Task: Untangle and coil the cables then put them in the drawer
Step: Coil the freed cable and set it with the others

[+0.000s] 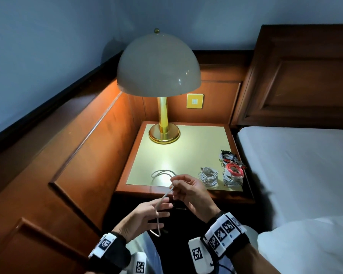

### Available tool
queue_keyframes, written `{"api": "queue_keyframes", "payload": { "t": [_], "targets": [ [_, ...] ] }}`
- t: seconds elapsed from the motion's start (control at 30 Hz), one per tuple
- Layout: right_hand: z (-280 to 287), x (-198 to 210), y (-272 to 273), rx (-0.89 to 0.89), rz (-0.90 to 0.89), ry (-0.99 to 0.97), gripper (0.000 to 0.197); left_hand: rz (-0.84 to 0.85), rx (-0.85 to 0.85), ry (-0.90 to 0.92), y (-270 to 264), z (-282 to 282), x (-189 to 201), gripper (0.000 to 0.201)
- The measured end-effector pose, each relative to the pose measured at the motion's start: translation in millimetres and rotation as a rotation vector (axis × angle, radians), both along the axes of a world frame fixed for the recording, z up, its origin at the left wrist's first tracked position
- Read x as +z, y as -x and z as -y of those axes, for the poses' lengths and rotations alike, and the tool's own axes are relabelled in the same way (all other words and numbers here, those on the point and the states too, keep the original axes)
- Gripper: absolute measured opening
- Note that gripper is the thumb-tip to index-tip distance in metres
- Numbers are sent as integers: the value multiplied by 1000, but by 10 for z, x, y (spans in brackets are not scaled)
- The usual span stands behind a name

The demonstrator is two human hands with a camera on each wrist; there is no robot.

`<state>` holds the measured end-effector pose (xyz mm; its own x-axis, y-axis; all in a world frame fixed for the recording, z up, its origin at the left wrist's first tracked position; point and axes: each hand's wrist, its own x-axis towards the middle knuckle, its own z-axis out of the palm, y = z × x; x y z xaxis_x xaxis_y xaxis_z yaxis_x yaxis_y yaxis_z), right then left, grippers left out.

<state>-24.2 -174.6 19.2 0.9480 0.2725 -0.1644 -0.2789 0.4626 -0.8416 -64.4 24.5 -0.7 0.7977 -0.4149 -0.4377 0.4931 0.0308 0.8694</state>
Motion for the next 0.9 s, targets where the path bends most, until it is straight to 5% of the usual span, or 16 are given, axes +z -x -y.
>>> {"api": "queue_keyframes", "payload": {
  "t": [0.17, 0.43, 0.6, 0.73, 0.9],
  "targets": [
    [133, -35, 133, 30, 62, 103, 14, -149, 117, 227, -147, 124, 43, 70],
    [251, -275, 518, 134, 157, 380, 17, -162, 550, 130, -363, 561, 153, 31],
    [318, -469, 596, 127, -14, 426, 6, -43, 478, 115, -209, 661, 340, 17],
    [397, -537, 368, -106, -119, 447, 23, 12, 430, 151, -20, 661, 452, 18],
    [455, -328, 126, -172, -95, 325, 37, 62, 378, 139, 130, 627, 489, 19]
  ]
}}
